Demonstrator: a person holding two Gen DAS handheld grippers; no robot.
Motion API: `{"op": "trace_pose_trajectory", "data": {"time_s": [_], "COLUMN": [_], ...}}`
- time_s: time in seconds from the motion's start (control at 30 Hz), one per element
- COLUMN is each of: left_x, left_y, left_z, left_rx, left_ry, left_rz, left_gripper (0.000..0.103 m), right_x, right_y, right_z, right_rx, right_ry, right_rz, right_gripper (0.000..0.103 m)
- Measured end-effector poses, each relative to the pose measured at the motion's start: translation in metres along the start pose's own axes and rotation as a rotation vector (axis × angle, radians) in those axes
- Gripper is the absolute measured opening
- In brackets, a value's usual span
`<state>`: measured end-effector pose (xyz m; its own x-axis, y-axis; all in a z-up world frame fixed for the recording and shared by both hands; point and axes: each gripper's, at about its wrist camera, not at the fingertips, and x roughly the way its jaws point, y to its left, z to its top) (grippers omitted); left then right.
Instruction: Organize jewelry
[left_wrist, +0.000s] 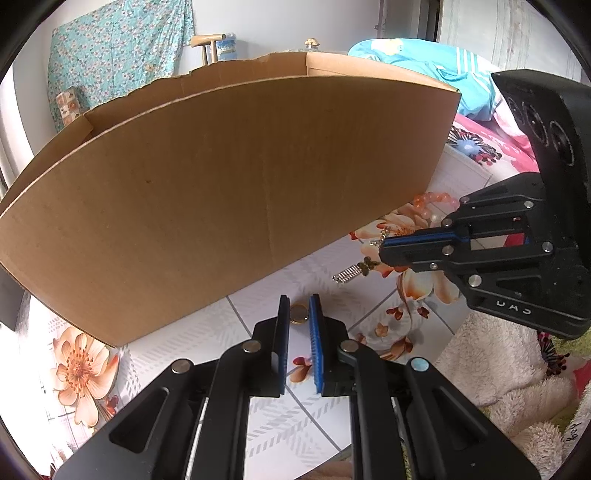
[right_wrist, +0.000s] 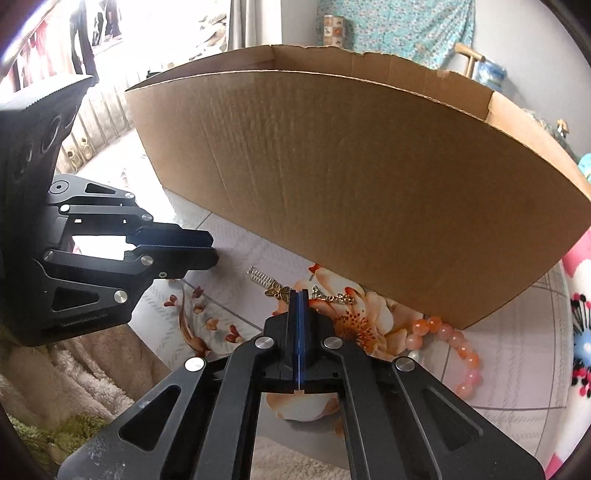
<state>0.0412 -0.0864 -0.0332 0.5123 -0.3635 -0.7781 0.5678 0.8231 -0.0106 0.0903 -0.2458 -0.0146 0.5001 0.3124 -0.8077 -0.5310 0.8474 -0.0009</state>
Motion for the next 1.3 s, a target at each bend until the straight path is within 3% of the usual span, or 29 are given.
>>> {"op": "trace_pose_trajectory", "data": {"time_s": [0.4,0.63,1.3], "left_x": [0.000,0.000,-0.001], "left_y": [0.000,0.000,0.000], "left_z": [0.000,0.000,0.001], "left_rx": [0.000,0.002,-0.002], "left_ry": [0.002,0.003,0.003], "left_rz": [0.003,0.003,0.003], "left_gripper": [0.010,0.010,0.010], "right_x": [-0.013,-0.007,-0.007], "right_y": [-0.012,-0.010,-0.006], "right_z": [-0.003,-0.003,-0.001], "right_rx": [0.085,0.098,0.079], "right_ry": [0.013,0.020,0.022], "right_rz": [-0.013,-0.027,-0.014], "right_gripper": [0.006,0.015,0.009]}}
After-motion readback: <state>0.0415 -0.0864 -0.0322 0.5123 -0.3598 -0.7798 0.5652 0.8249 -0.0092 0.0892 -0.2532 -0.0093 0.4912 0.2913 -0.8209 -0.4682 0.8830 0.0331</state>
